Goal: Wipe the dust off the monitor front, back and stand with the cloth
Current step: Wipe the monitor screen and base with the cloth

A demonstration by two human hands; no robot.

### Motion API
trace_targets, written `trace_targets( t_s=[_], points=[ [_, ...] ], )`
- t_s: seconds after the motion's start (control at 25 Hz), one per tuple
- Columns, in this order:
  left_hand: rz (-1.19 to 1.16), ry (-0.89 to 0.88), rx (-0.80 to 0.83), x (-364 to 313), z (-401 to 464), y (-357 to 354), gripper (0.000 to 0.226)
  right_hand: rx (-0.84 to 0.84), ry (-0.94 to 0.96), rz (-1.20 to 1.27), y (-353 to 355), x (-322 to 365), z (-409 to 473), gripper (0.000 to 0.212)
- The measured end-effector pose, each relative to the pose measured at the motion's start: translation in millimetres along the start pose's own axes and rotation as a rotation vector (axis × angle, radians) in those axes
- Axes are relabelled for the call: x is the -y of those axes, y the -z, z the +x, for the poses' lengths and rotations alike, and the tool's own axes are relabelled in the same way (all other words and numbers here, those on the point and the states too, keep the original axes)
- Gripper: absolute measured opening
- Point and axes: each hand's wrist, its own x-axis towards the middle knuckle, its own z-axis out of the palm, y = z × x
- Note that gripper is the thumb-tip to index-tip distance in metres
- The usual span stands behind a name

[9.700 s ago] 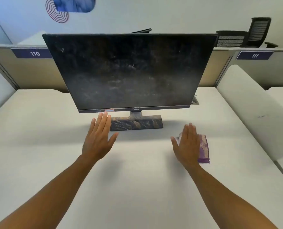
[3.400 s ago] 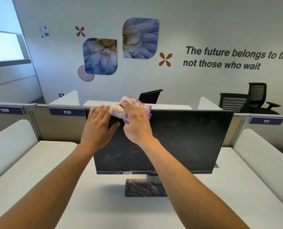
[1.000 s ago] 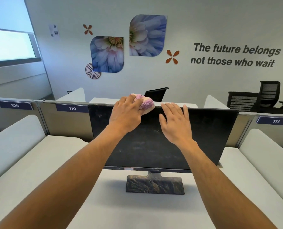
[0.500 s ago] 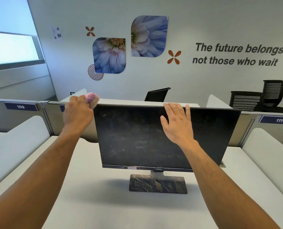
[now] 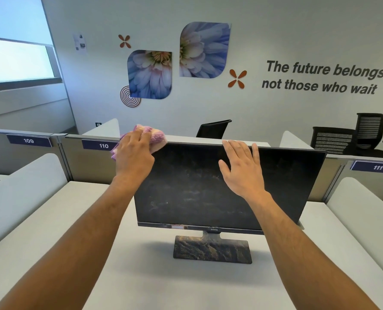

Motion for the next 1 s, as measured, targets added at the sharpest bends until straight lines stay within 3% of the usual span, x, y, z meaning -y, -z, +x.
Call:
trace_targets(
  t_s=[0.12,0.2,0.48,0.6,0.68,0.76,0.84,0.92,1.0],
  points=[
    [-0.026,0.172,0.042,15.0,4.5,5.9,0.050,-0.004,-0.022,0.006,-1.1,5.9,1.4,0.055],
    [-0.071,0.179,0.059,15.0,5.1,6.5,0.048,0.001,-0.035,0.016,-1.0,6.9,2.0,0.056],
    [-0.160,-0.104,0.094,-40.6,-5.2,3.1,0.045,0.023,-0.039,0.008,2.9,8.1,1.3,0.060],
    [-0.451,-0.254,0.189,-63.0,-14.8,7.1,0.041,0.042,-0.007,0.016,6.7,3.4,-1.0,0.063],
    [-0.556,-0.329,0.156,-66.7,-29.9,7.9,0.041,0.045,0.008,0.014,8.5,0.9,-1.8,0.067],
    [-0.478,-0.267,-0.058,-56.3,-35.8,10.3,0.046,0.051,0.003,0.015,8.2,1.9,-1.8,0.069],
    [-0.377,-0.061,-0.244,-34.0,-24.8,14.5,0.046,0.057,-0.002,0.013,6.9,3.8,-1.5,0.070],
    [-0.286,0.110,-0.256,-8.1,-9.8,17.0,0.046,0.065,-0.006,0.010,6.3,4.4,-1.0,0.071],
    [-0.231,0.177,-0.145,6.7,-1.6,11.4,0.042,0.060,-0.008,0.008,6.0,4.3,-0.2,0.071]
  ],
)
